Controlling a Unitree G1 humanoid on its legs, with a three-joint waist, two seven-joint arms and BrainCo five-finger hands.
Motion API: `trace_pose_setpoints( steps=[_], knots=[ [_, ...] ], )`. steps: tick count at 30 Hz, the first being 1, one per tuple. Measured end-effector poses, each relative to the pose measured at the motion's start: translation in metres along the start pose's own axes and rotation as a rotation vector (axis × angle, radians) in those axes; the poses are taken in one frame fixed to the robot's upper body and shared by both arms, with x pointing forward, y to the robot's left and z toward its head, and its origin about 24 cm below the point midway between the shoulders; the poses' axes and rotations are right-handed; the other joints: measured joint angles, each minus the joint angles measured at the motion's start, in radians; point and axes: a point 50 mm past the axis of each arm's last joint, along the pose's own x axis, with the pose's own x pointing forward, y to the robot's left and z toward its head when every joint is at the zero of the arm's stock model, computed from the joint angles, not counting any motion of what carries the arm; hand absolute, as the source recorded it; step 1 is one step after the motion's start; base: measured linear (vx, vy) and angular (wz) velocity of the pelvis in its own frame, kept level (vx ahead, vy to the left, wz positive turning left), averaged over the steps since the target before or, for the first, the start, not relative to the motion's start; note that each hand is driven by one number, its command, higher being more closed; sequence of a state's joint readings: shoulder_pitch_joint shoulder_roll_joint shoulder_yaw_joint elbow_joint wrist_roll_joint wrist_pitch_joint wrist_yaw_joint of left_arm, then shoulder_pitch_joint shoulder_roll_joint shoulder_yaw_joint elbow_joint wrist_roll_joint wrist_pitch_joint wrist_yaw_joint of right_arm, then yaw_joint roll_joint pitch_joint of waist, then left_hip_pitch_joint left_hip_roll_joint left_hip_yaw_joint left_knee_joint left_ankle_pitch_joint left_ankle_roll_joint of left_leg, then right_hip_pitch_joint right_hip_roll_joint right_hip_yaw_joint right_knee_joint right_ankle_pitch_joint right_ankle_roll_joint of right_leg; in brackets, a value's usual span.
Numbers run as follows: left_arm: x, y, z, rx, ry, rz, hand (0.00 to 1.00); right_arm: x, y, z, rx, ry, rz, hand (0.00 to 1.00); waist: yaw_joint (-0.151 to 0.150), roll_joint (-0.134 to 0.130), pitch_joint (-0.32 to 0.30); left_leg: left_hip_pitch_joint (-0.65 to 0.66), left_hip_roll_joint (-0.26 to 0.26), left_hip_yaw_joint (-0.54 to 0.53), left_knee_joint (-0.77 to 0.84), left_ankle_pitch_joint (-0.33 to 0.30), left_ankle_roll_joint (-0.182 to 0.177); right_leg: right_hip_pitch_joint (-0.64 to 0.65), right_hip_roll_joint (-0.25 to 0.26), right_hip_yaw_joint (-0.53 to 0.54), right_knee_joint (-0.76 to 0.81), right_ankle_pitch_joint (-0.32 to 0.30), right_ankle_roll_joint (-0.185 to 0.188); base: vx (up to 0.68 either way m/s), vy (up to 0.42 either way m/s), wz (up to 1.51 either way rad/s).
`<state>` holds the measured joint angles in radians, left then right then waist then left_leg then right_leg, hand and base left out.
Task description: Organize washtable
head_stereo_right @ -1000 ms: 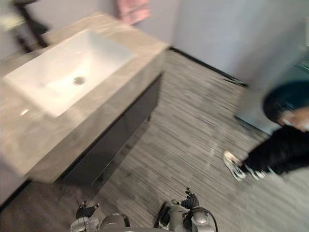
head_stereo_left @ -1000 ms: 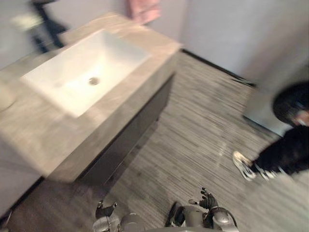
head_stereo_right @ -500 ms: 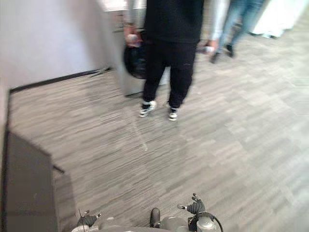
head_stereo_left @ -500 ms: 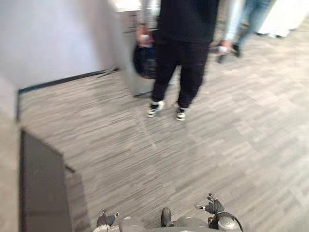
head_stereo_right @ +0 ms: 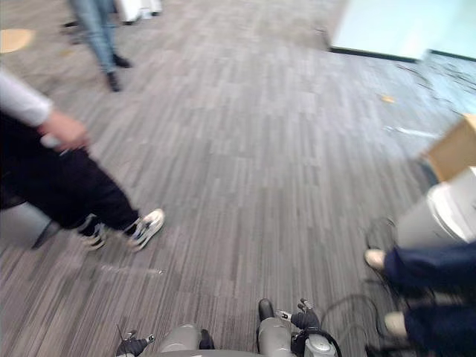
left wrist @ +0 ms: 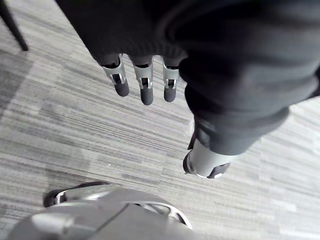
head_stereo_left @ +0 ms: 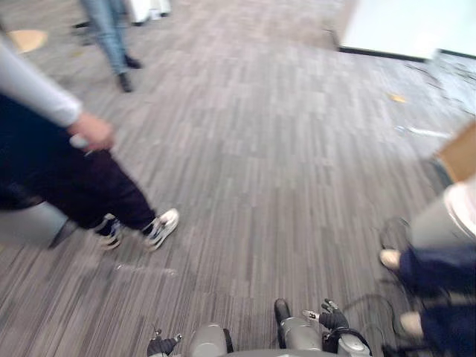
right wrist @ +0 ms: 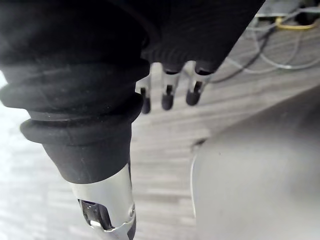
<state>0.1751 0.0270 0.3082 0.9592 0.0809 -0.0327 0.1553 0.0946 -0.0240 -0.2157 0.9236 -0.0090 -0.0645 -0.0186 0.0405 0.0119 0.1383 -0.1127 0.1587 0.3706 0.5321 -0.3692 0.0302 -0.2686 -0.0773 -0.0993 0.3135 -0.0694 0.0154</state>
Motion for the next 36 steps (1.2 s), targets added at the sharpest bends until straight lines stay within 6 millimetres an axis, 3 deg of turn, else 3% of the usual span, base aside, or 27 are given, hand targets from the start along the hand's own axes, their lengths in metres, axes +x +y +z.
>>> trace_pose_setpoints(
  steps=[2, 5, 6, 7, 9, 10, 14, 18, 21, 23, 26, 33, 35, 36],
  knots=[
    [0.001, 0.002, 0.002, 0.006, -0.006, 0.002, 0.00, -0.004, -0.001, -0.011, 0.012, 0.026, -0.003, 0.00, -0.002, -0.012, -0.012, 0.061, 0.004, 0.072, -0.078, 0.021, 0.017, 0.081, -0.030, -0.127, 0.034, -0.002, -0.002, -0.04, 0.027, -0.96],
    [0.003, 0.005, 0.003, 0.016, -0.002, 0.005, 0.00, -0.005, 0.000, -0.020, 0.028, 0.060, -0.005, 0.00, -0.005, -0.024, -0.023, 0.068, 0.006, 0.133, -0.110, 0.036, 0.008, 0.136, -0.034, -0.163, -0.007, -0.048, 0.012, -0.04, -0.068, -0.76],
    [0.003, 0.004, 0.004, 0.027, -0.001, 0.000, 0.00, -0.005, 0.000, -0.020, 0.041, 0.063, -0.010, 0.00, -0.006, -0.037, -0.031, 0.070, -0.002, 0.150, -0.132, 0.054, 0.002, 0.143, -0.031, -0.167, -0.051, -0.033, 0.030, -0.04, -0.104, -0.48],
    [0.003, 0.004, 0.003, 0.037, 0.001, -0.003, 0.00, -0.005, -0.002, -0.019, 0.057, 0.062, -0.017, 0.00, -0.022, -0.031, -0.035, 0.079, -0.017, 0.149, -0.168, 0.087, -0.007, 0.147, -0.026, -0.162, -0.095, -0.007, 0.025, -0.03, -0.099, -0.34],
    [0.002, 0.000, 0.002, 0.047, 0.001, -0.016, 0.00, -0.005, -0.006, -0.022, 0.062, 0.074, -0.028, 0.00, -0.023, -0.018, -0.049, 0.092, -0.035, 0.148, -0.221, 0.119, -0.022, 0.161, -0.012, -0.137, -0.158, 0.032, 0.026, 0.00, -0.100, -0.29],
    [0.002, -0.002, 0.000, 0.045, 0.007, -0.020, 0.00, -0.004, -0.009, -0.023, 0.058, 0.087, -0.033, 0.00, -0.021, -0.004, -0.059, 0.094, -0.030, 0.149, -0.238, 0.124, -0.025, 0.179, 0.004, -0.123, -0.210, 0.063, 0.021, 0.02, -0.108, -0.40],
    [0.001, -0.003, -0.001, 0.044, 0.014, -0.023, 0.00, -0.001, -0.007, -0.023, 0.053, 0.108, -0.027, 0.00, -0.024, -0.001, -0.062, 0.092, -0.026, 0.150, -0.248, 0.133, -0.032, 0.215, 0.028, -0.103, -0.323, 0.131, 0.012, -0.04, -0.076, -0.22],
    [0.002, -0.003, 0.000, 0.021, 0.007, -0.020, 0.00, -0.001, -0.009, -0.023, 0.014, 0.117, -0.017, 0.00, -0.012, -0.007, -0.057, 0.061, -0.029, 0.069, -0.178, 0.134, -0.033, 0.211, 0.026, -0.093, -0.309, 0.132, 0.011, -0.07, -0.009, -0.03],
    [0.002, -0.003, 0.000, 0.015, 0.009, -0.021, 0.00, -0.001, -0.009, -0.023, 0.033, 0.117, -0.021, 0.00, -0.012, -0.007, -0.059, 0.076, -0.052, 0.017, -0.246, 0.138, -0.034, 0.216, 0.022, -0.103, -0.335, 0.151, 0.014, -0.07, -0.003, 0.11],
    [0.002, -0.002, 0.001, 0.018, 0.007, -0.017, 0.00, -0.002, -0.009, -0.025, 0.038, 0.127, -0.022, 0.00, -0.007, -0.019, -0.065, 0.085, -0.092, 0.012, -0.320, 0.182, -0.020, 0.220, 0.002, -0.105, -0.387, 0.189, 0.022, -0.07, 0.026, 0.08],
    [0.001, -0.003, -0.002, 0.020, 0.017, -0.021, 0.00, -0.001, -0.010, -0.025, 0.048, 0.126, -0.028, 0.00, -0.011, -0.015, -0.065, 0.111, -0.127, -0.007, -0.377, 0.209, -0.010, 0.238, -0.016, -0.118, -0.410, 0.206, 0.031, -0.06, 0.050, 0.16],
    [0.002, 0.000, -0.003, 0.023, 0.018, -0.013, 0.00, -0.001, -0.007, -0.024, 0.048, 0.125, -0.022, 0.00, -0.024, -0.024, -0.062, 0.111, -0.148, -0.054, -0.363, 0.203, -0.012, 0.261, -0.039, -0.159, -0.384, 0.185, 0.039, -0.04, 0.050, 0.23],
    [0.002, 0.000, -0.002, 0.019, 0.015, -0.014, 0.00, 0.000, -0.008, -0.022, 0.044, 0.117, -0.020, 0.00, -0.026, -0.012, -0.046, 0.071, -0.100, -0.074, -0.242, 0.129, -0.038, 0.266, -0.020, -0.177, -0.318, 0.127, 0.031, -0.03, -0.011, 0.37],
    [0.000, 0.001, -0.007, 0.012, 0.029, -0.010, 0.00, 0.000, -0.008, -0.022, 0.037, 0.115, -0.018, 0.00, -0.021, 0.006, -0.033, 0.050, -0.048, -0.080, -0.139, 0.079, -0.083, 0.262, 0.009, -0.175, -0.239, 0.071, 0.011, 0.05, -0.090, 0.28]
  ],
)
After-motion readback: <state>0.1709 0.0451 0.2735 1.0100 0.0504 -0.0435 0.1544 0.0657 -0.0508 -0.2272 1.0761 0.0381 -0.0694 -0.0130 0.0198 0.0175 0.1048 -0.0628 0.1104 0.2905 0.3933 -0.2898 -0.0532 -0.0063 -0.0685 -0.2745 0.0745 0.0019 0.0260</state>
